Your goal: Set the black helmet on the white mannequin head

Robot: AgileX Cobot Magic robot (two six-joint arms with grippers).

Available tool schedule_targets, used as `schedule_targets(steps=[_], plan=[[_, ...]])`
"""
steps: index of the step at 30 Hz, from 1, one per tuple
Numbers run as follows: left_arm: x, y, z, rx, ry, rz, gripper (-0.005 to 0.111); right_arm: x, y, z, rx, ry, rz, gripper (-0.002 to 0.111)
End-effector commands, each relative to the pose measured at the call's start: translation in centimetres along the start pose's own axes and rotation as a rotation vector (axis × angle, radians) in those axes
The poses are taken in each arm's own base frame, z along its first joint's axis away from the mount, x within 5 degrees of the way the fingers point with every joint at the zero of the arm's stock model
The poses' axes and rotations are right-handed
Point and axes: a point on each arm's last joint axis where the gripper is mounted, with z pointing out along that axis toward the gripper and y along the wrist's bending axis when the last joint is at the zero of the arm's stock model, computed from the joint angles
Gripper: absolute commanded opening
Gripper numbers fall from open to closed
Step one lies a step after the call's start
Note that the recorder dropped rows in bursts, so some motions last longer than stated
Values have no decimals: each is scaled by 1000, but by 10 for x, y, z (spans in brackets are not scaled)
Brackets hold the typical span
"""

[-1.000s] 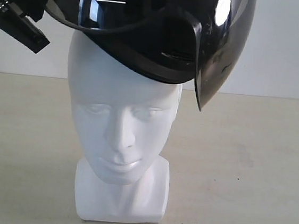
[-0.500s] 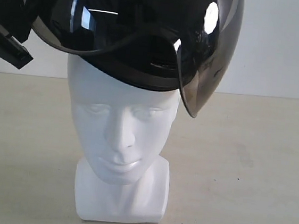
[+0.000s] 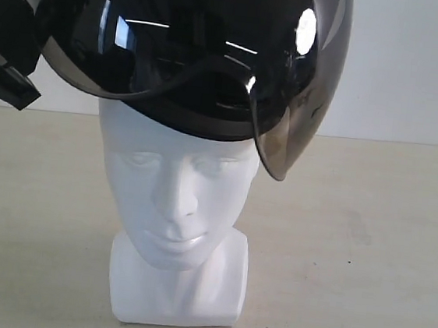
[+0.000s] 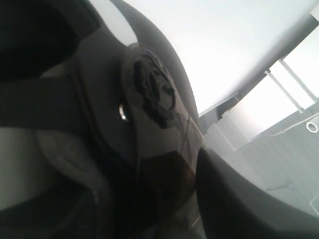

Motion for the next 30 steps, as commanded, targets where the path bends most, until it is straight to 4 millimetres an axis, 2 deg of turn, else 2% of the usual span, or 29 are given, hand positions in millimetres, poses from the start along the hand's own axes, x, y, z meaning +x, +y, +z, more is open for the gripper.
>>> schedule_targets(steps=[1,11,22,30], plan=[[-17,3,-9,-51,-136,84,4,-1,0,0,-1,-14,-1,0],[-13,7,-10,-85,-75,103,4,-1,0,0,-1,-14,-1,0],[-6,24,-32,-175,-145,53,4,-1,0,0,-1,-14,-1,0],[-5,26,-34,-188,-125,66,4,-1,0,0,-1,-14,-1,0]])
